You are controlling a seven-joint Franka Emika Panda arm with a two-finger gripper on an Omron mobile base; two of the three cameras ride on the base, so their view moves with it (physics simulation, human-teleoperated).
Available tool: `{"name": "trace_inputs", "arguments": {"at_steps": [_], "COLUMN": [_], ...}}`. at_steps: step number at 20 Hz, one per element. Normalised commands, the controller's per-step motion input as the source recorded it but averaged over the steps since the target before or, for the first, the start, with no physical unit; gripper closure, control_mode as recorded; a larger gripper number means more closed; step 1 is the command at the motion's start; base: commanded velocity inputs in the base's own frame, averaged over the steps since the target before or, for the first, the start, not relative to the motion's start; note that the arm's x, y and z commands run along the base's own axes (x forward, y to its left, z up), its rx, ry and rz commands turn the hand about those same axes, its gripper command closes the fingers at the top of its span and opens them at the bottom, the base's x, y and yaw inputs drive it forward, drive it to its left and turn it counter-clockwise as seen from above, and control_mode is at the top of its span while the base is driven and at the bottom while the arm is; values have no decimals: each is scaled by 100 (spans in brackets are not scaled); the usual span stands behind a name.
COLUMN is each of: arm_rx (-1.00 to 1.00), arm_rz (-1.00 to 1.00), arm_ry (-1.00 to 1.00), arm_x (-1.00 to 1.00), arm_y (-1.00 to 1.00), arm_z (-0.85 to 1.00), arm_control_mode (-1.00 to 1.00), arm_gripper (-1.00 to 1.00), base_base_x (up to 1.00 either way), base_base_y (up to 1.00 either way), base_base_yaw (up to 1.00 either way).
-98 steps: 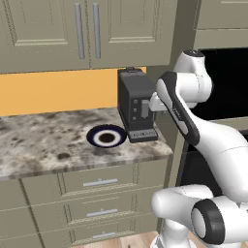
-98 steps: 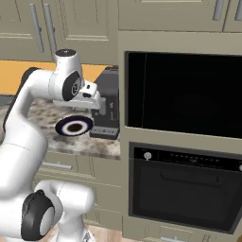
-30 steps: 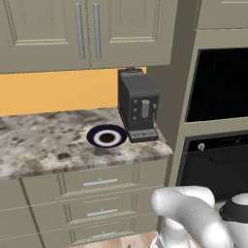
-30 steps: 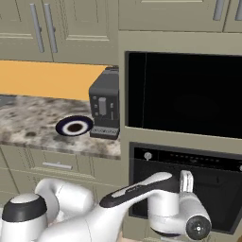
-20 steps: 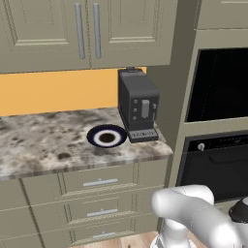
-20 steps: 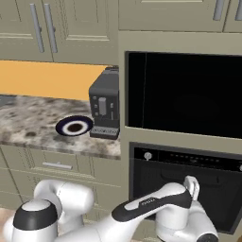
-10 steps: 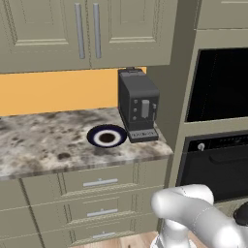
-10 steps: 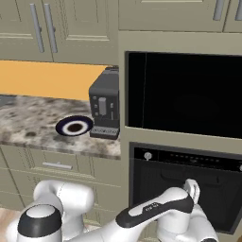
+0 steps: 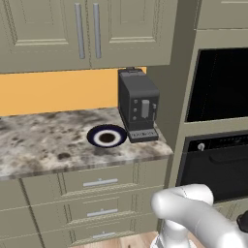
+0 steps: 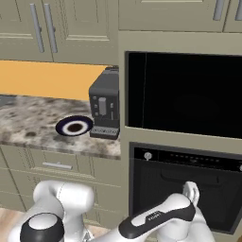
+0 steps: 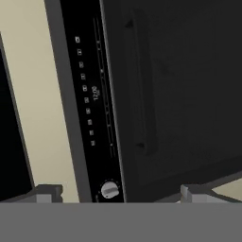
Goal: Take the fish from the oven and place it on the plate on the counter.
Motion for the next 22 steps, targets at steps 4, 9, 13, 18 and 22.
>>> {"name": "trace_inputs", "arguments": {"at_steps": [4, 9, 13, 18, 22], "arm_rx": [0, 1, 2, 8, 3], "arm_rz": [1, 0, -2, -1, 0], "arm_ry": [-1, -2, 0, 0, 0], "arm_x": [6, 25, 64, 32, 35], "arm_y": [-2, 6, 9, 0, -8], "arm_z": [-9, -21, -6, -2, -25], "arm_control_mode": [-100, -100, -100, -100, -100], "arm_gripper": [-100, -100, -100, -100, -100], "base_base_x": [0, 0, 0, 0, 0], "base_base_y": [0, 0, 0, 0, 0], "base_base_yaw": [0, 0, 0, 0, 0]}}
